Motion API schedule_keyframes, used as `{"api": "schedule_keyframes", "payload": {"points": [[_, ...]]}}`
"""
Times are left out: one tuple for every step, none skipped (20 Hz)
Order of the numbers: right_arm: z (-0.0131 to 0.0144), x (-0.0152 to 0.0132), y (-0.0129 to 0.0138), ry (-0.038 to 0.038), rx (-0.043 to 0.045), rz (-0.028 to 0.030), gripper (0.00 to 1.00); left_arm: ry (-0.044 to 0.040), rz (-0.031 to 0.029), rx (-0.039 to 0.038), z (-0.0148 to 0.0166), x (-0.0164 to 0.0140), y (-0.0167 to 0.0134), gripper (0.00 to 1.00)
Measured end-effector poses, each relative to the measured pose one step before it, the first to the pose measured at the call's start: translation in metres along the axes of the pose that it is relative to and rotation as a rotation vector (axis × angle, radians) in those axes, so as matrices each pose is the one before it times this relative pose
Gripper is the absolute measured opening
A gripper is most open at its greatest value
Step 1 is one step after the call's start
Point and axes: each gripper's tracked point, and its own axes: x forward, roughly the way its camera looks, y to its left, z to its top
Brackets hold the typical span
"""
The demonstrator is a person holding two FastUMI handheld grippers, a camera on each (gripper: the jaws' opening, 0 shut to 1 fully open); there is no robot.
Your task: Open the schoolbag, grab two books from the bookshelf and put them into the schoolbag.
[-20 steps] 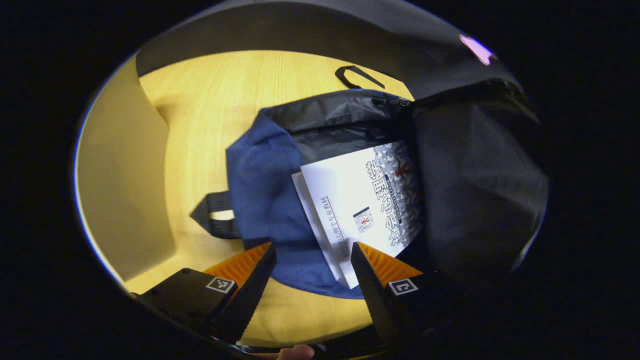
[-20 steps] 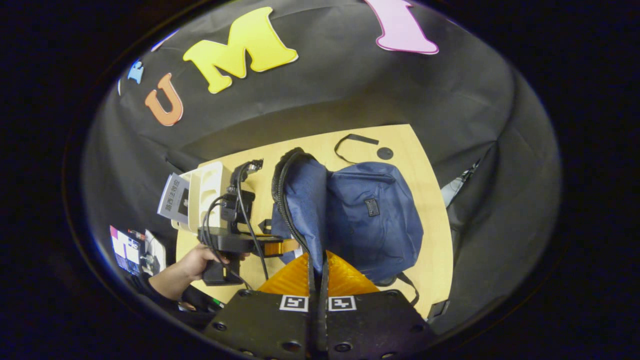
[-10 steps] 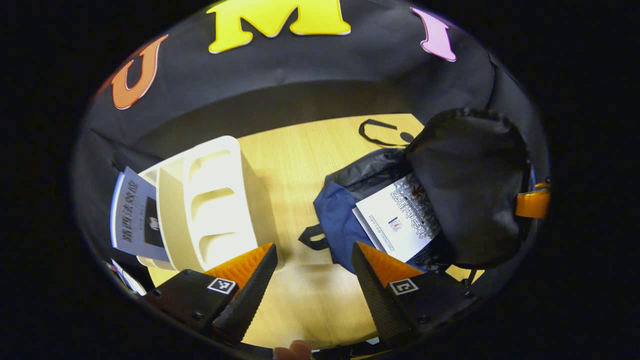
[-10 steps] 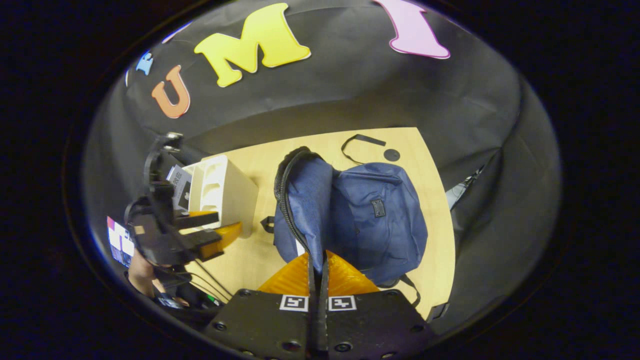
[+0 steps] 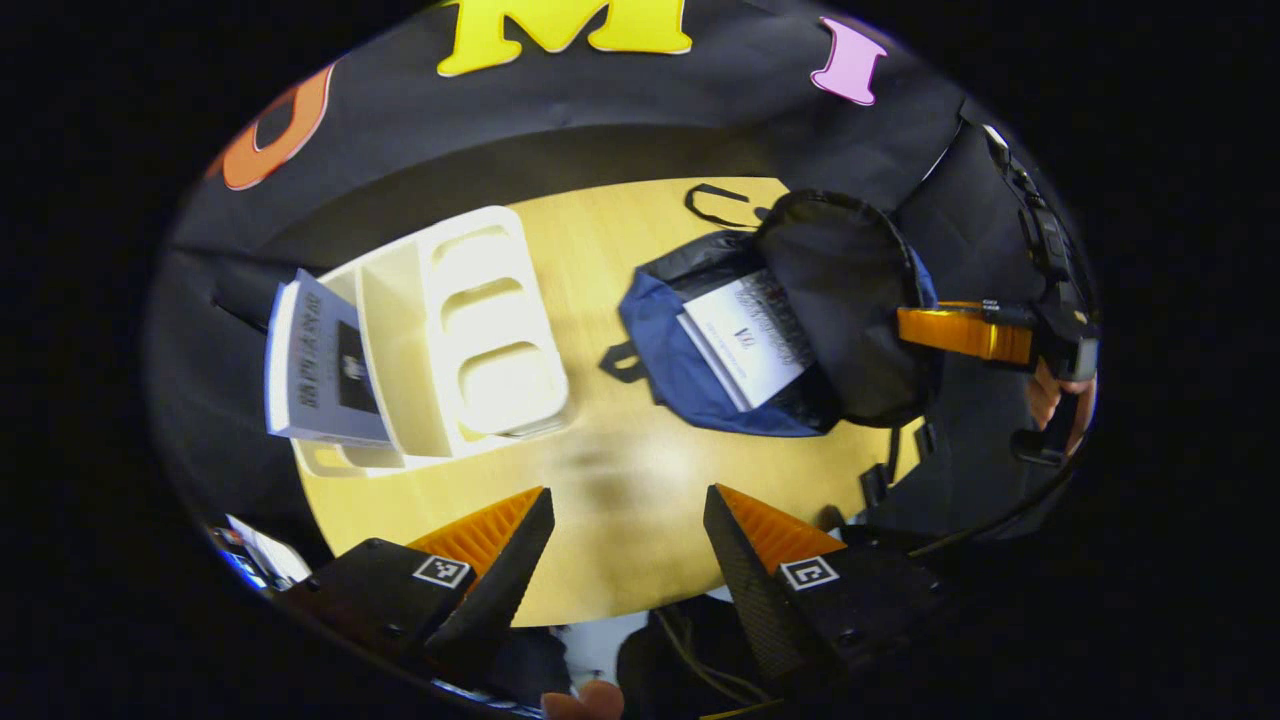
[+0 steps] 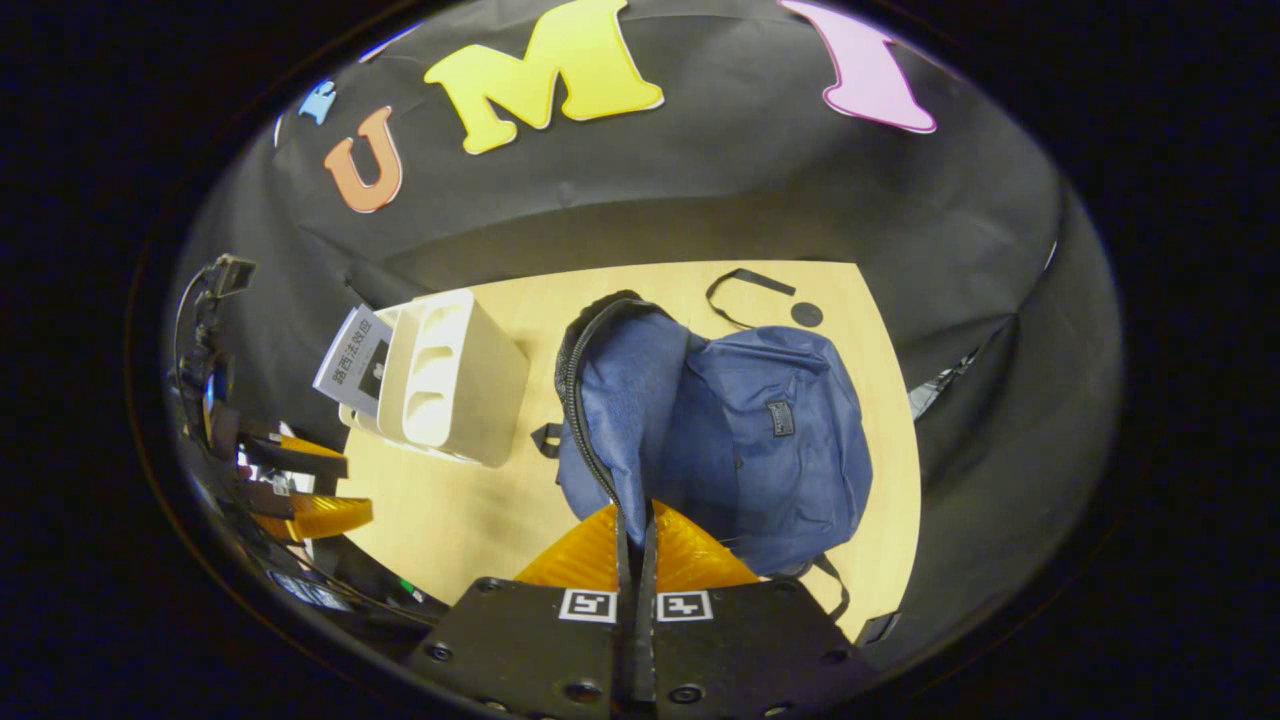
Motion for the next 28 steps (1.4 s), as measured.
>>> {"api": "schedule_keyframes", "payload": {"points": [[-0.00035, 0.00011, 0.00017, -0.00412, 0.00265, -0.00277, 0.0, -0.06897, 0.13226, 0.04296, 0.01166, -0.01068, 0.03329, 0.94], [-0.00051, 0.00019, 0.00108, 0.00073, 0.00303, -0.00079, 0.0, -0.07281, 0.11535, 0.02635, 0.01374, -0.00869, 0.03327, 0.93], [-0.00122, 0.00076, -0.00028, -0.00003, -0.00078, -0.00413, 0.0, -0.07091, 0.07, -0.02053, 0.01295, -0.00394, 0.02664, 1.0], [-0.0007, 0.00035, 0.00024, 0.0009, 0.0001, -0.00213, 0.0, -0.05385, 0.02359, -0.05007, 0.01108, -0.00089, 0.01808, 0.93], [-0.00006, -0.00077, 0.00177, -0.00029, 0.00103, -0.00042, 0.0, -0.03418, -0.00475, -0.07213, 0.00637, -0.00433, 0.00807, 0.94], [0.00077, -0.00041, 0.0007, -0.00092, 0.00071, -0.00243, 0.0, -0.00704, -0.02015, -0.0804, 0.00422, -0.00432, 0.0066, 0.99], [0.00094, -0.00118, -0.00014, -0.00211, 0.00279, -0.00253, 0.0, 0.00841, -0.02094, -0.06637, -0.00187, 0.00545, 0.00996, 1.0], [0.0006, -0.00152, -0.00049, -0.0016, 0.00172, -0.00082, 0.0, 0.02276, -0.01655, -0.05084, -0.00381, 0.00327, 0.00825, 0.99], [0.00043, -0.00083, -0.00127, -0.00273, 0.00165, -0.00205, 0.0, 0.02636, -0.00863, -0.04254, -0.00268, 0.00495, 0.00707, 0.99], [0.00176, -0.00113, -0.00133, -0.00144, 0.00264, -0.00289, 0.0, 0.02822, -0.01149, -0.03553, -0.00226, 0.00788, 0.00574, 0.99], [0.00168, -0.00123, -0.00097, -0.00278, 0.00663, 0.00031, 0.0, 0.0437, -0.01577, -0.0337, -0.00574, 0.00489, 0.0042, 0.99], [0.00119, -0.00267, -0.00242, -0.00279, 0.00674, -0.00086, 0.0, 0.03961, -0.0082, -0.02657, -0.00145, 0.00713, 0.00627, 0.99], [0.00091, -0.00158, -0.00349, -0.00786, 0.00452, -0.00444, 0.0, 0.03734, -0.00542, -0.01966, -0.0003, 0.00725, 0.0061, 0.99], [0.00201, -0.0021, -0.00214, -0.00211, -0.00283, -0.00176, 0.0, 0.03329, 0.00226, -0.01361, 0.00013, 0.00467, 0.00455, 0.99], [-0.00053, -0.00204, -0.00305, -0.0007, -0.00299, -0.00334, 0.0, 0.03136, -0.00187, -0.00815, 0.00279, 0.00159, 0.00088, 1.0], [0.00032, -0.00103, -0.003, -0.00056, 0.00374, -0.00324, 0.0, 0.02614, -0.0014, -0.00502, 0.00333, 0.00135, -0.00211, 1.0], [-0.00133, -0.00051, -0.0019, 0.0047, 0.00819, 0.00005, 0.0, 0.02623, -0.01285, 0.00194, 0.00272, 0.00487, -0.00209, 1.0], [0.00069, -0.00045, -0.00231, 0.00167, 0.01, -0.00096, 0.0, 0.03686, -0.00911, 0.00082, -0.00173, 0.00237, -0.00125, 1.0], [0.00088, -0.00032, -0.00263, -0.00156, 0.01182, -0.00004, 0.0, 0.03479, -0.01349, 0.01163, -0.00027, 0.00516, 0.00039, 1.0], [0.00047, -0.00047, -0.00173, 0.00034, 0.00692, -0.00034, 0.0, 0.03235, -0.01104, 0.01084, -0.00051, 0.00198, 0.00012, 1.0], [-0.00023, -0.00009, -0.00263, -0.0004, 0.00649, -0.0005, 0.0, 0.03129, -0.0127, 0.00694, 0.00209, 0.00527, -0.00177, 1.0], [-0.00023, 0.00006, -0.00032, 0.00287, 0.00491, 0.00197, 0.0, 0.03199, -0.01145, 0.00441, 0.00014, 0.00388, -0.00017, 1.0], [-0.00104, 0.00013, -0.00089, 0.00219, 0.00595, 0.00247, 0.04, 0.03147, -0.0088, 0.00158, 0.00249, 0.00378, 0.00209, 1.0], [-0.00012, 0.00006, -0.00026, 0.00284, 0.00193, 0.00134, 0.0, 0.03308, -0.00632, 0.0013, 0.00034, 0.00441, 0.00091, 1.0], [0.00042, 0.00006, -0.00063, -0.00007, 0.00272, -0.00023, 0.0, 0.02502, 0.00019, -0.00156, 0.00226, 0.00482, 0.0015, 1.0], [0.00041, -0.00001, -0.00012, 0.00054, 0.0027, 0.00031, 0.0, 0.02406, 0.00525, 0.00242, 0.0008, 0.00389, 0.00265, 1.0], [-0.00025, -0.00004, -0.00047, 0.00077, 0.00291, 0.00154, 0.0, 0.01808, 0.01034, 0.01008, 0.00166, 0.00498, 0.00432, 1.0], [-0.00014, -0.00046, -0.00086, 0.00177, 0.00304, 0.00088, 0.0, 0.01982, 0.01135, 0.01305, 0.00022, 0.00349, 0.00285, 0.99]]}}
